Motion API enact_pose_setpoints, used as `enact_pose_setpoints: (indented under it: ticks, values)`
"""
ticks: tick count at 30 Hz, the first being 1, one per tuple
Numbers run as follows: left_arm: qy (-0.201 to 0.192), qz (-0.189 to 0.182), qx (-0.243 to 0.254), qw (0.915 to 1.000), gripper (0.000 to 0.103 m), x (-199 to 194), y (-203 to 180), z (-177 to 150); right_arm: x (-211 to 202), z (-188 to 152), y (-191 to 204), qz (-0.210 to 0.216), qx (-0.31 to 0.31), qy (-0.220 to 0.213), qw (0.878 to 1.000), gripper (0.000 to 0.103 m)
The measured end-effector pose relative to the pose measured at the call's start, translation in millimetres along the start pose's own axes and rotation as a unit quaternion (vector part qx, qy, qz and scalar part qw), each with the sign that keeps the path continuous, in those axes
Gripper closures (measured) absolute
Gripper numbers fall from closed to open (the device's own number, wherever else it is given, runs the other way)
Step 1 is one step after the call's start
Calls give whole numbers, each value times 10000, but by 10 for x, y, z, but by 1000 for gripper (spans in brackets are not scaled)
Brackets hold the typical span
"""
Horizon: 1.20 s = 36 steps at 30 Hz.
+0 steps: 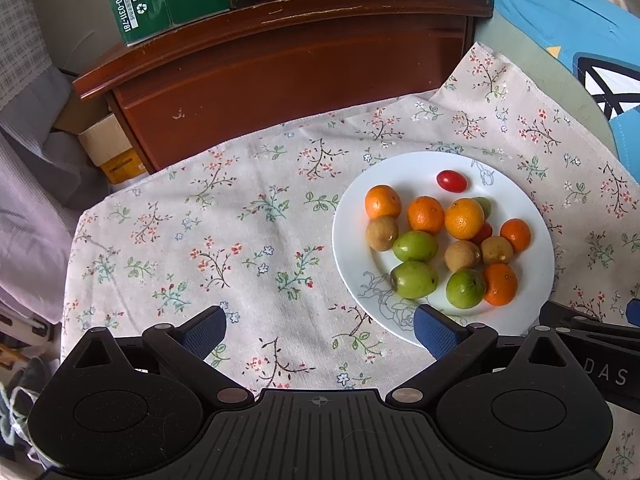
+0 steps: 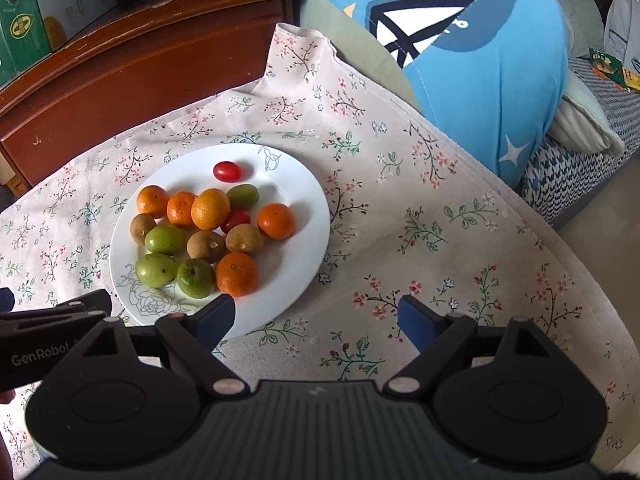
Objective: Organize fruits
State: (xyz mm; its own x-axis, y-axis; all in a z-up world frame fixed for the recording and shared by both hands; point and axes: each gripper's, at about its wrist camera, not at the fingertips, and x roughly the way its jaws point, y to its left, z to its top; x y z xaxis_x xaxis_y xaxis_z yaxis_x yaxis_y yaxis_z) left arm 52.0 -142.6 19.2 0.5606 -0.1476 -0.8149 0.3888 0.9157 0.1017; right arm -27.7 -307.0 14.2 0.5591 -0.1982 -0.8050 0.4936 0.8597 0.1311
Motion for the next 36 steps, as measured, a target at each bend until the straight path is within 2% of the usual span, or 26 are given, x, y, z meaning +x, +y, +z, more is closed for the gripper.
enact_pose_setpoints:
  ticks: [16,36]
  values:
    - [16,26,48,10000,2,24,-19,6,31,2,32,-118,-58,-59,9999,15]
    - [-18,188,77,9998,2,5,-1,-6,20,-16,63,13,-97,-167,9998,15]
